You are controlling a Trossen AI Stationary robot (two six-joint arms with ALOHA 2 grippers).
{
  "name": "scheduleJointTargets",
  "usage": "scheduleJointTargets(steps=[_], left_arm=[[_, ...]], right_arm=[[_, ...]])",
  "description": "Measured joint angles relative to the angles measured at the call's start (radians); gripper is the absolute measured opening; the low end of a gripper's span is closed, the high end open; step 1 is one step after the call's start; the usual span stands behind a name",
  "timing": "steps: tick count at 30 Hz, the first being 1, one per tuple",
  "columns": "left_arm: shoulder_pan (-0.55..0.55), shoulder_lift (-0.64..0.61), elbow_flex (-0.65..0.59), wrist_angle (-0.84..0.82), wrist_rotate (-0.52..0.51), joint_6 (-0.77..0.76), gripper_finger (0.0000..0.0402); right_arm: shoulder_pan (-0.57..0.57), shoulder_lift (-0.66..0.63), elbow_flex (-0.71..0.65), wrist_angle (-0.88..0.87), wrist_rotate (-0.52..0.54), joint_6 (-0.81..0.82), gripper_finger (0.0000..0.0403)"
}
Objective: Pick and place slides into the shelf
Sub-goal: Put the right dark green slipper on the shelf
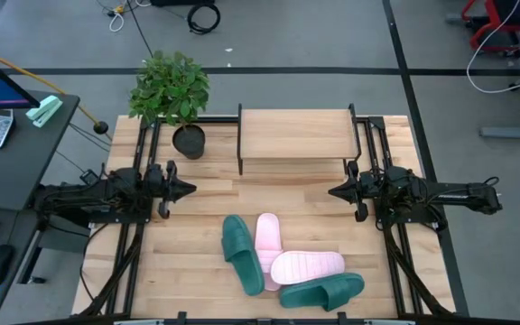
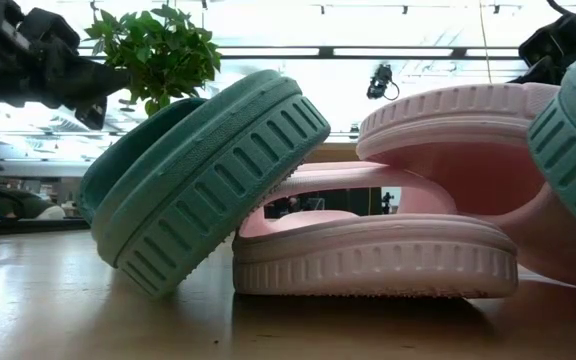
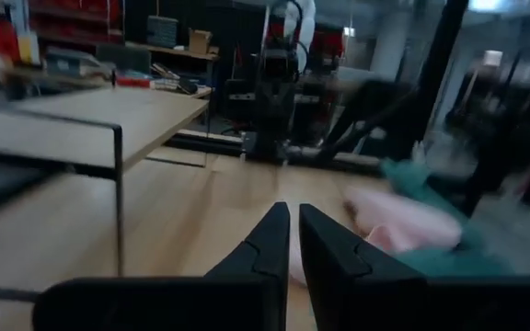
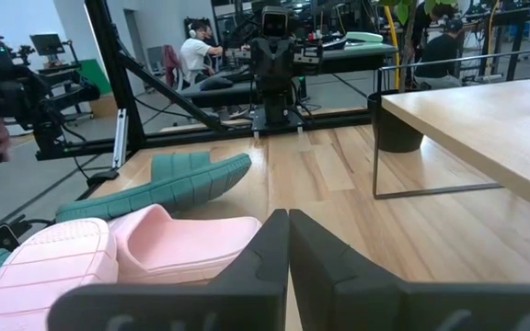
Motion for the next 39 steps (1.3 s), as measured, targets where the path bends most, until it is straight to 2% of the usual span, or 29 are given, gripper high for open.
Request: scheduleJointTargets(steps=[4,7,9,11,17,22,26,30,33,39], left_arm=[[0.000,0.000,0.000,0.043,0.000,-0.336,0.0027],[0.000,0.000,0.000,0.047,0.000,-0.538,0.0023],[0.000,0.000,0.000,0.048,0.000,-0.625,0.0021],[0.000,0.000,0.000,0.048,-0.001,-0.646,0.0021],[0.000,0.000,0.000,0.047,-0.061,-0.636,0.0030],[0.000,0.003,0.000,0.061,-0.123,-0.599,0.0038],[0.000,0.007,0.006,0.197,-0.144,-0.559,0.0041],[0.000,0.038,0.096,0.248,-0.182,-0.407,0.0039],[0.000,0.107,0.194,0.244,-0.201,-0.280,0.0039],[0.000,0.309,0.396,0.242,-0.235,-0.076,0.0045]], right_arm=[[0.000,0.000,0.000,0.011,0.000,0.089,0.0018],[0.000,0.000,0.000,0.031,0.000,0.226,0.0018],[0.000,0.000,0.001,0.033,0.000,0.330,0.0018],[0.000,0.000,0.005,0.030,0.000,0.426,0.0018],[0.000,0.000,0.014,0.072,0.005,0.635,0.0018],[-0.002,0.002,0.015,0.102,0.096,0.640,0.0018],[0.001,0.002,0.035,0.229,0.098,0.575,0.0018],[-0.002,0.030,0.164,0.225,0.105,0.403,0.0018],[-0.010,0.088,0.307,0.142,0.109,0.296,0.0018],[-0.036,0.272,0.684,-0.169,0.127,0.323,0.0018]])
